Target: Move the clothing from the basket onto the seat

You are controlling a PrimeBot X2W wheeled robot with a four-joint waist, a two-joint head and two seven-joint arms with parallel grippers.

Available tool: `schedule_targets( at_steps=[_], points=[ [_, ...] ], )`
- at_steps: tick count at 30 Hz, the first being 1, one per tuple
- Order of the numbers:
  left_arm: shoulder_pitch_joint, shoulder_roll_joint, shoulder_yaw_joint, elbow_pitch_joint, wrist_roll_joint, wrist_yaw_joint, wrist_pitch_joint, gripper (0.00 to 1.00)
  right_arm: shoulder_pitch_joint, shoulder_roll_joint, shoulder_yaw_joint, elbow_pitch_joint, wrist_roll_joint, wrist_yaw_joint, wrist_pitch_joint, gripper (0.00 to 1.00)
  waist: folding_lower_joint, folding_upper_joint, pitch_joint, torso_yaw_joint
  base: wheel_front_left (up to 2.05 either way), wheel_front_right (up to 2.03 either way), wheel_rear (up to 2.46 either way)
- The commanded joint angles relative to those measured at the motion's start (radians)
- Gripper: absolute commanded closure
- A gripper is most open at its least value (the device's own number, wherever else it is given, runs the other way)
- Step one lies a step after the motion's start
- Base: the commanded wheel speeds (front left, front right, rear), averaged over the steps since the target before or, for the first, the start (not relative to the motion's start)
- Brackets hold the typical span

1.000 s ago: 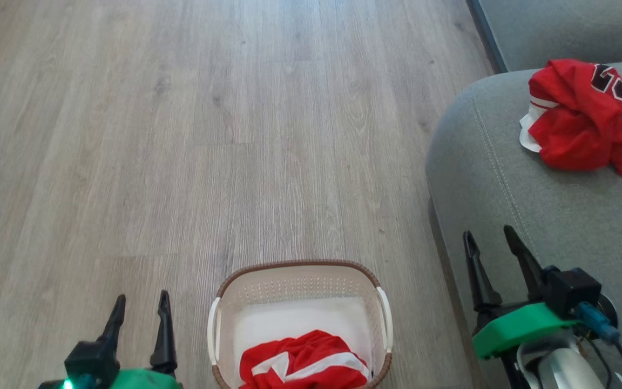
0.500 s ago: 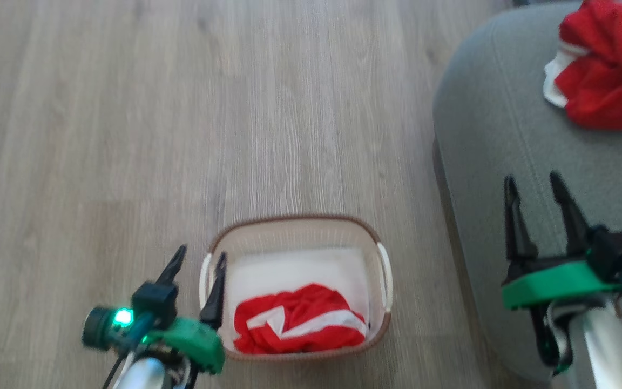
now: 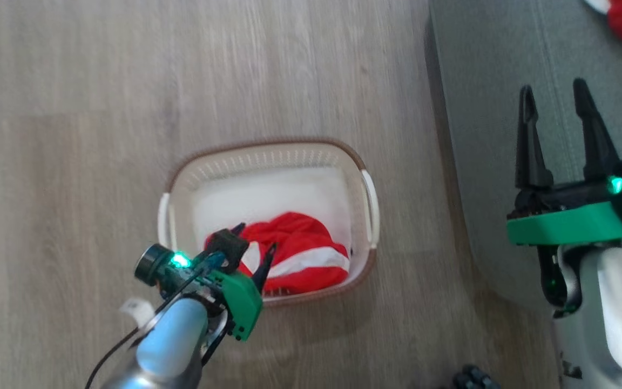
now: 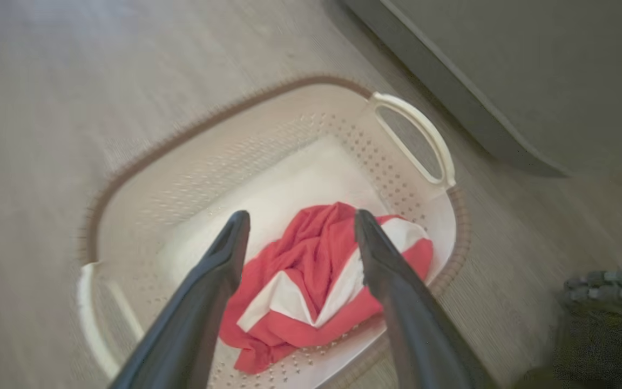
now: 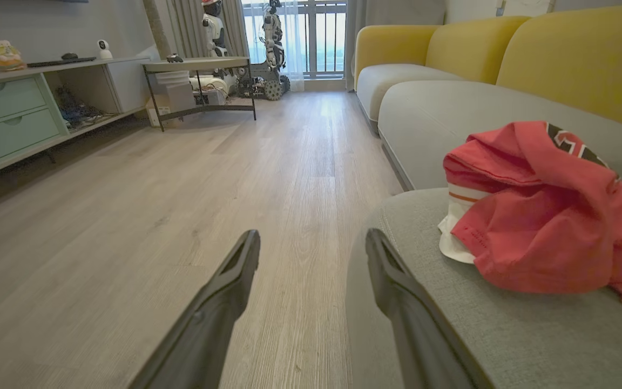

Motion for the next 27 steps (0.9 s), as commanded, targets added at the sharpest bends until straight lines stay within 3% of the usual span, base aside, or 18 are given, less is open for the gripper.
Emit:
schedule_targets(
  at_steps=[1, 8, 19, 27],
  points=[
    [-0.031, 0.002, 0.001, 0.021, 0.002, -0.007, 0.010, 0.00, -0.017, 0.003, 0.023, -0.045, -0.007, 0.000, -0.009, 0.00, -0.0002, 0.0000, 0.084, -0.051, 0.00, 0.00, 0.00],
    [-0.150, -0.009, -0.120, 0.190, -0.035, -0.021, 0.044, 0.00, -0.056, 0.003, 0.039, -0.094, 0.006, 0.000, -0.009, 0.00, -0.0002, 0.0000, 0.202, -0.097, 0.00, 0.00, 0.00],
    [-0.231, -0.010, -0.332, 0.241, -0.187, -0.021, 0.086, 0.00, -0.100, 0.003, 0.057, -0.140, 0.022, 0.000, -0.009, 0.00, -0.0002, 0.0000, 0.295, -0.129, 0.00, 0.00, 0.00],
    [-0.293, -0.010, -0.396, 0.331, -0.258, -0.021, 0.127, 0.00, -0.110, 0.003, 0.068, -0.160, 0.030, 0.000, -0.009, 0.00, -0.0002, 0.0000, 0.332, -0.146, 0.00, 0.00, 0.00]
  ],
)
